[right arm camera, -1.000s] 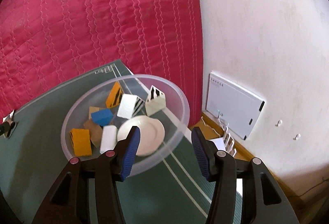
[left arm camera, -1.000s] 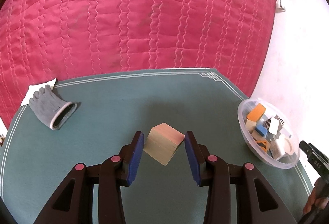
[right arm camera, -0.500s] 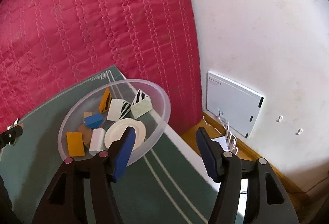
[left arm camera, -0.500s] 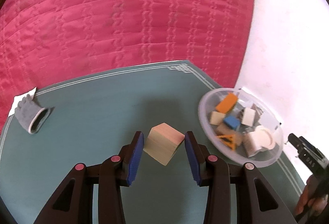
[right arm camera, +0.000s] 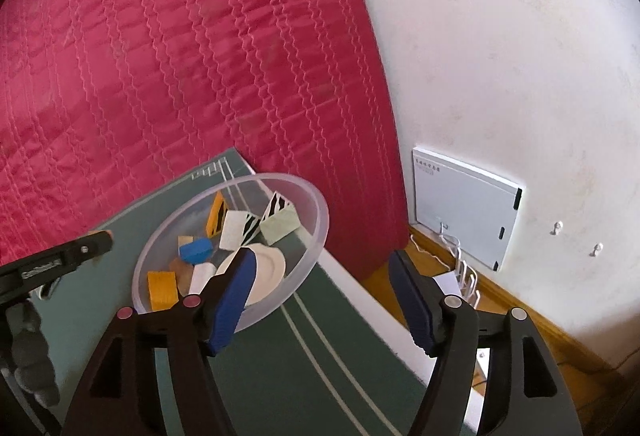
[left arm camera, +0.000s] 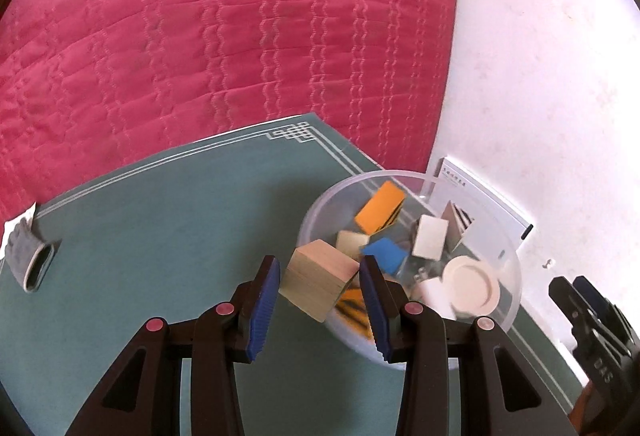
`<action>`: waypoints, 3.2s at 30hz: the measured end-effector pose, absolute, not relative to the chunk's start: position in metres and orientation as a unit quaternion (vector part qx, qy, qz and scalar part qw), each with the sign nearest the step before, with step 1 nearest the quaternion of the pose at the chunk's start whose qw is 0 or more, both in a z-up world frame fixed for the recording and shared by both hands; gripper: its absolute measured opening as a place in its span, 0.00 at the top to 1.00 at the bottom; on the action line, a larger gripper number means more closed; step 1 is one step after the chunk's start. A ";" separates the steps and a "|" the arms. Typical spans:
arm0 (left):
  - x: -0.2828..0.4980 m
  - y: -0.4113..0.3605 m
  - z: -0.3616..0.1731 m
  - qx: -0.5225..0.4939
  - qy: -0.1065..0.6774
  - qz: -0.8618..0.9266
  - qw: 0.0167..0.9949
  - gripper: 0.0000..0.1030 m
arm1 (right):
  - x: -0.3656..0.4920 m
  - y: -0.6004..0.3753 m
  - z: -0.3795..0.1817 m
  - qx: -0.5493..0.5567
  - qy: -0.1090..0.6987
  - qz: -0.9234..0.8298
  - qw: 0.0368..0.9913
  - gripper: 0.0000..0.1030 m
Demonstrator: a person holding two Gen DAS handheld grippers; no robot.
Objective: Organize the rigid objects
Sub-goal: 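Carry the cream cube over the bowl with the left gripper, then open the left gripper to drop the cream cube into the bowl, then withdraw both open grippers up and away from the bowl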
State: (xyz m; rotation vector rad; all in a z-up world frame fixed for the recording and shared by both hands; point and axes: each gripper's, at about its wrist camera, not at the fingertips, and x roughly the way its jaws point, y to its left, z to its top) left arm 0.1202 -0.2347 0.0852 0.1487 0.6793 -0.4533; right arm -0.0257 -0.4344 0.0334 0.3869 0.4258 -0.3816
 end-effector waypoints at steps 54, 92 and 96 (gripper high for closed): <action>0.110 -0.263 0.091 0.129 0.279 -0.145 0.940 0.05 | -0.031 -0.432 0.033 0.200 0.193 -0.162 0.947 0.25; 0.062 -0.257 0.072 0.193 0.255 -0.117 0.940 0.01 | -0.025 -0.414 0.032 0.146 0.207 -0.158 0.954 0.00; 0.063 -0.256 0.070 0.190 0.257 -0.113 0.941 0.01 | -0.026 -0.411 0.034 0.140 0.205 -0.157 0.956 0.00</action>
